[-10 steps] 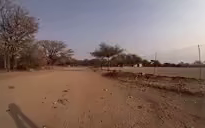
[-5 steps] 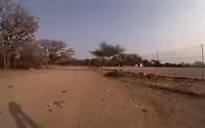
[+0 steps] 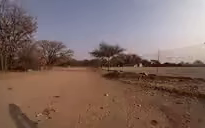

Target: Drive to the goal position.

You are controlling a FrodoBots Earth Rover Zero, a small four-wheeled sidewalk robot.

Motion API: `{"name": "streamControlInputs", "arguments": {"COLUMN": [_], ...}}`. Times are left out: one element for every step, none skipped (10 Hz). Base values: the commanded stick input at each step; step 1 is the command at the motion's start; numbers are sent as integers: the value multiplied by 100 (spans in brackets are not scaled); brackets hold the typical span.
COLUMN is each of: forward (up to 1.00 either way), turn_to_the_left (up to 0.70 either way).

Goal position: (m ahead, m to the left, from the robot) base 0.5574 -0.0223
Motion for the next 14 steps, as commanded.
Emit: {"name": "streamControlInputs", "arguments": {"forward": [70, 70, 70, 70, 70, 70, 70, 70, 70, 70, 70, 70, 70, 70], "turn_to_the_left": [0, 0, 3, 20, 34, 17, 0, 0, 0, 0, 0, 0, 0, 0]}}
